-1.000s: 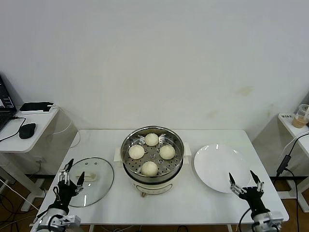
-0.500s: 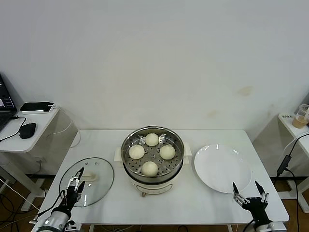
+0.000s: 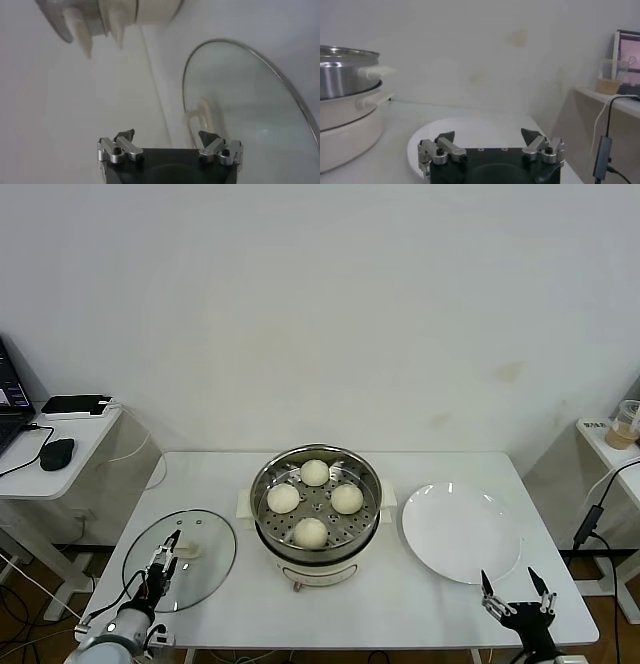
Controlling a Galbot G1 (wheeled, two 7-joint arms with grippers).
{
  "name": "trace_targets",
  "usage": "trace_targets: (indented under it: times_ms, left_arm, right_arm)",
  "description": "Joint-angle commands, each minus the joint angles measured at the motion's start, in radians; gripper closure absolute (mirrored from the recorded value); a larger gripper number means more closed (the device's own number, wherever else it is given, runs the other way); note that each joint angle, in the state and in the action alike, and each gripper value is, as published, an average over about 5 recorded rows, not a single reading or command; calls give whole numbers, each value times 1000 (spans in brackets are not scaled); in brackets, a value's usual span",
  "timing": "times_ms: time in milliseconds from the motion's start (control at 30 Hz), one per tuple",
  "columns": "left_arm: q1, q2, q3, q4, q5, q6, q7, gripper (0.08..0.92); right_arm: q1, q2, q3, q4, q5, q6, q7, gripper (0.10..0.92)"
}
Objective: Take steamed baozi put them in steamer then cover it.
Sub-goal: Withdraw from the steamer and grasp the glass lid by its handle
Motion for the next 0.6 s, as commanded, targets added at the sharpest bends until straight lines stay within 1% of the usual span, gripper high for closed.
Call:
trace_targets:
  times_ms: [33, 400, 600]
  left_arm:
    - [-139, 6, 30, 115, 26, -2, 2, 177]
    - [-245, 0, 68, 216, 23, 0, 3, 177]
    - [-266, -4, 80, 255, 2, -2, 0, 177]
  right_arm:
    - [-8, 7, -1, 1, -9, 0, 2, 203]
    - [-6, 9, -4, -15, -14, 4, 1, 203]
    - [-3, 13, -3, -16, -14, 4, -1, 203]
